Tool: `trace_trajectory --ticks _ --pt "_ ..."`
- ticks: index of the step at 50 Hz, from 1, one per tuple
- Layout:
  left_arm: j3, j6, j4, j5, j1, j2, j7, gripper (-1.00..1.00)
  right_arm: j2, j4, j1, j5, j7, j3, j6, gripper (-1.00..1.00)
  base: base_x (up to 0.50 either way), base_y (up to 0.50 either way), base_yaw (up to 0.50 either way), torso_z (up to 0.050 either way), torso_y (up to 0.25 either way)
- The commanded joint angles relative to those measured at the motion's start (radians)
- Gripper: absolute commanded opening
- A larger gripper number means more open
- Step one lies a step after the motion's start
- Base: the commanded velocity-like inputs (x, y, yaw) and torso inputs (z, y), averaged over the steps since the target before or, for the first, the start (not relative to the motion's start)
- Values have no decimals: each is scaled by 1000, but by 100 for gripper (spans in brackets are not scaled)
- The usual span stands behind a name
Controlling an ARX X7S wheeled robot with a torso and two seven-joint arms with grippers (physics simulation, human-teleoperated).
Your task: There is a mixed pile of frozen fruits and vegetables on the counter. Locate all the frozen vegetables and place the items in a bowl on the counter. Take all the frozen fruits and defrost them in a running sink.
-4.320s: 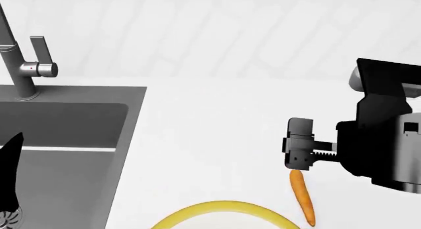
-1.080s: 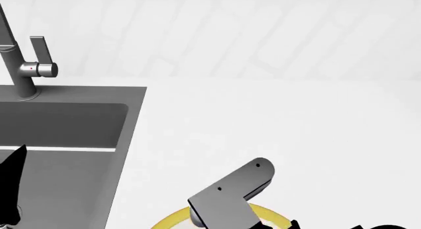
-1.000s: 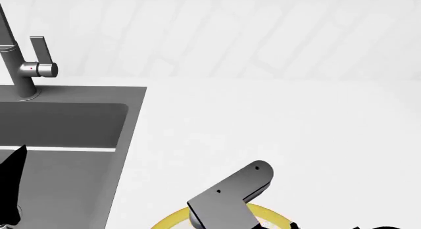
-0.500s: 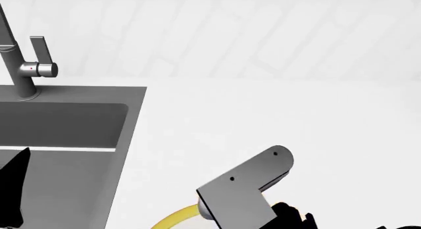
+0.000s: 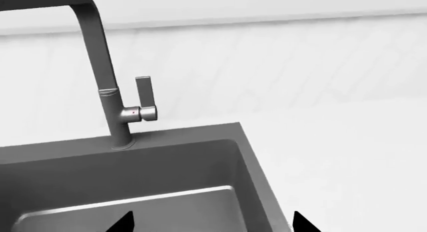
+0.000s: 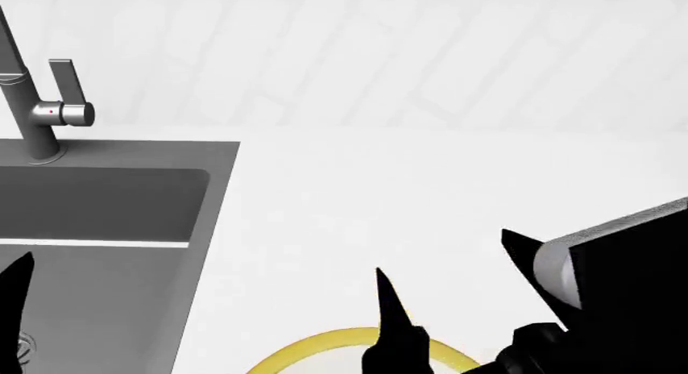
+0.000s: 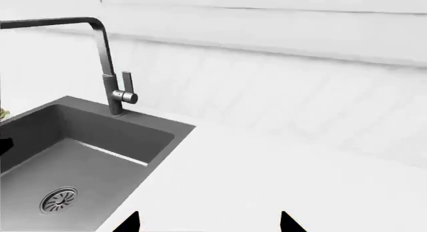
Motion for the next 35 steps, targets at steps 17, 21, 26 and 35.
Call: trace_trajectory --ticks 17,21,26,35 --pt "-196 67 45 -87 145 -76 53 100 33 -22 -401 -213 -204 623 -18 100 0 0 0 0 0" --pt "-212 70 52 -76 171 -70 62 100 31 -30 -424 -218 -205 640 -6 100 0 0 0 0 0" --pt "-242 73 53 -83 193 -80 71 100 27 -28 -421 -197 -186 655 -25 100 0 302 0 0 0" --pt "-277 80 62 -104 212 -97 70 100 15 -42 -437 -168 -176 663 -34 100 -59 500 0 0 0"
